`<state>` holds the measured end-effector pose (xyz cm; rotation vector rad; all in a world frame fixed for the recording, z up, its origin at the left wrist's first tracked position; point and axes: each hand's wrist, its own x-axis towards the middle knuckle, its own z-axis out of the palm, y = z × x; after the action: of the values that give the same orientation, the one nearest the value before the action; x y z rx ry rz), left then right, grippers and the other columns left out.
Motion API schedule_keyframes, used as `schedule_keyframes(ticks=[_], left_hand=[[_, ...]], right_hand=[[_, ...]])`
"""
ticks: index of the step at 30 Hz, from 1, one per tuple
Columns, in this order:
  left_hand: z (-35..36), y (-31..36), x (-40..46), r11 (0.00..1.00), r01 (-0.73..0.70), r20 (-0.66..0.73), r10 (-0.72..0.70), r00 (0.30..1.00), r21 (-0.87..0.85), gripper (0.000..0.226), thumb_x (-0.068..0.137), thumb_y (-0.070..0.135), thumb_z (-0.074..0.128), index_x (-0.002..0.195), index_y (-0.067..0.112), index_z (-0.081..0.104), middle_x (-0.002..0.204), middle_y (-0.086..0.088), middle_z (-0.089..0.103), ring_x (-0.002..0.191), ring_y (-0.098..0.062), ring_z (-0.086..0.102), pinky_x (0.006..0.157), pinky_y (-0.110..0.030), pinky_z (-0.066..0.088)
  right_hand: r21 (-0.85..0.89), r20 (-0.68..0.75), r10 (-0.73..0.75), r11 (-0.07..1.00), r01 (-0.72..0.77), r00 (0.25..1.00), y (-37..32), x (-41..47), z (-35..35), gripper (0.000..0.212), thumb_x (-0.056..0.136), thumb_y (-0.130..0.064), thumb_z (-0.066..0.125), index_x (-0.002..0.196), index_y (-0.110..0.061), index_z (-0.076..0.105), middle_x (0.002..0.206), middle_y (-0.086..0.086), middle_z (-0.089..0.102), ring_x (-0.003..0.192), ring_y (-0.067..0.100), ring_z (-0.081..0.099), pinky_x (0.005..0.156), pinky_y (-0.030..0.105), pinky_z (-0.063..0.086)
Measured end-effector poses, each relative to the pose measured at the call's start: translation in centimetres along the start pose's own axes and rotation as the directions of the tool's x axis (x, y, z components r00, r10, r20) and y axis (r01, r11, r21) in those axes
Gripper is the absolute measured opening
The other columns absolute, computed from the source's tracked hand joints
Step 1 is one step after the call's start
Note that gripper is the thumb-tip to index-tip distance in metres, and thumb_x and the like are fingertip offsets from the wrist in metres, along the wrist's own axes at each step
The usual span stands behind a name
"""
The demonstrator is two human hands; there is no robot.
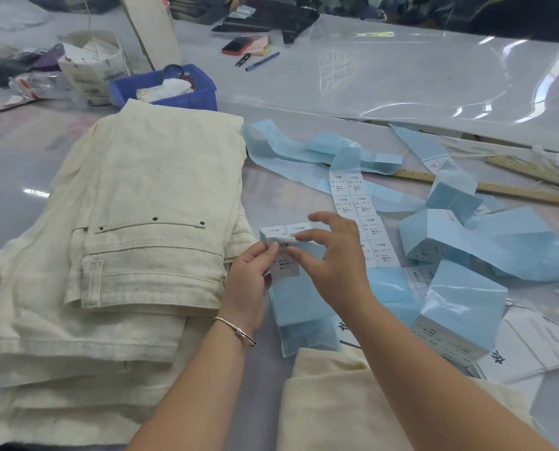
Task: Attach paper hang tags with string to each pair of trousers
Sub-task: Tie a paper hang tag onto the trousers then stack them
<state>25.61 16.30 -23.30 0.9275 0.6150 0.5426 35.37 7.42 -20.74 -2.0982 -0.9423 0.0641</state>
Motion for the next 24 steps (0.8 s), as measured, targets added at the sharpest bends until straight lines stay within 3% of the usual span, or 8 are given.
schedule_keyframes(ticks=[4,8,12,16,18,20,21,24], left_hand=[[0.5,1.0,0.5,0.997,0.020,-0.079,-0.013,0.997,0.080,0.027,0.096,0.028,0.056,0.097,0.008,0.073,0.091,-0.011,0.069,0.082,-0.021,0.064,0.074,-0.035,0.049],[1.1,1.8,1.0,0.989,0.029,-0.154,-0.006,0.988,0.148,0.023,0.092,0.019,0.061,0.074,0.015,0.074,0.074,-0.006,0.066,0.064,-0.015,0.061,0.055,-0.023,0.047],[1.5,2.1,1.3,0.982,0.085,-0.187,-0.052,0.981,0.169,0.015,0.088,0.015,0.060,0.078,0.012,0.071,0.079,-0.007,0.066,0.071,-0.020,0.058,0.062,-0.030,0.042],[1.1,2.5,2.3,0.978,0.155,-0.265,-0.114,0.957,0.138,0.015,0.088,0.013,0.060,0.075,0.010,0.068,0.065,-0.002,0.065,0.060,-0.019,0.059,0.057,-0.025,0.044],[1.0,2.4,2.8,0.966,0.216,-0.265,-0.173,0.949,0.144,0.015,0.091,0.019,0.060,0.089,0.007,0.068,0.076,-0.009,0.065,0.067,-0.023,0.059,0.064,-0.030,0.046],[0.9,2.3,3.5,0.935,0.245,-0.256,-0.178,0.950,0.258,0.028,0.096,0.029,0.057,0.102,0.003,0.067,0.090,-0.016,0.064,0.074,-0.026,0.058,0.068,-0.034,0.046],[0.8,2.2,3.6,0.872,0.239,-0.258,-0.136,0.956,0.426,0.036,0.097,0.034,0.055,0.103,0.000,0.066,0.095,-0.018,0.065,0.077,-0.028,0.061,0.069,-0.035,0.049],[1.8,2.7,1.8,0.415,0.104,-0.198,0.189,0.962,0.904,0.046,0.096,0.044,0.053,0.118,0.005,0.060,0.119,-0.015,0.060,0.106,-0.031,0.060,0.092,-0.037,0.047]], right_hand=[[-0.006,0.001,-0.036,0.999,0.036,0.999,0.1,0.1,-0.2,0.015,0.076,-0.027,0.081,0.089,-0.022,0.077,0.113,-0.005,0.061,0.112,0.014,0.045,0.093,0.027,0.037],[0.029,-0.090,-0.102,0.994,0.105,0.991,-0.4,0.1,-0.5,0.010,0.074,-0.024,0.082,0.082,-0.021,0.079,0.106,-0.003,0.064,0.106,0.016,0.049,0.088,0.024,0.038],[0.054,-0.086,-0.140,0.988,0.145,0.986,-1.4,-0.1,-1.4,0.005,0.075,-0.022,0.082,0.077,-0.018,0.079,0.106,-0.002,0.065,0.107,0.017,0.050,0.085,0.030,0.043],[0.294,0.023,-0.145,0.947,0.132,0.989,-2.7,-2.3,-3.4,0.005,0.073,-0.015,0.083,0.074,-0.017,0.079,0.104,-0.004,0.069,0.107,0.010,0.056,0.085,0.014,0.041],[0.635,0.153,-0.043,0.770,-0.065,0.987,-3.0,-3.8,-5.5,0.006,0.071,-0.014,0.082,0.075,-0.015,0.078,0.097,0.001,0.073,0.101,0.015,0.064,0.087,0.019,0.045],[0.845,0.266,0.058,0.467,-0.261,0.962,-2.6,-5.3,-7.8,0.013,0.068,-0.013,0.079,0.081,-0.013,0.077,0.091,0.008,0.075,0.090,0.020,0.069,0.081,0.023,0.051],[0.875,0.296,0.099,0.370,-0.312,0.950,-2.1,-6.0,-8.9,0.017,0.067,-0.012,0.077,0.084,-0.012,0.077,0.088,0.009,0.074,0.084,0.020,0.069,0.079,0.024,0.053],[0.878,0.345,0.238,0.258,-0.402,0.908,-0.5,-8.2,-11.5,0.023,0.061,-0.013,0.077,0.084,-0.012,0.077,0.084,0.010,0.072,0.070,0.020,0.068,0.074,0.028,0.054]])
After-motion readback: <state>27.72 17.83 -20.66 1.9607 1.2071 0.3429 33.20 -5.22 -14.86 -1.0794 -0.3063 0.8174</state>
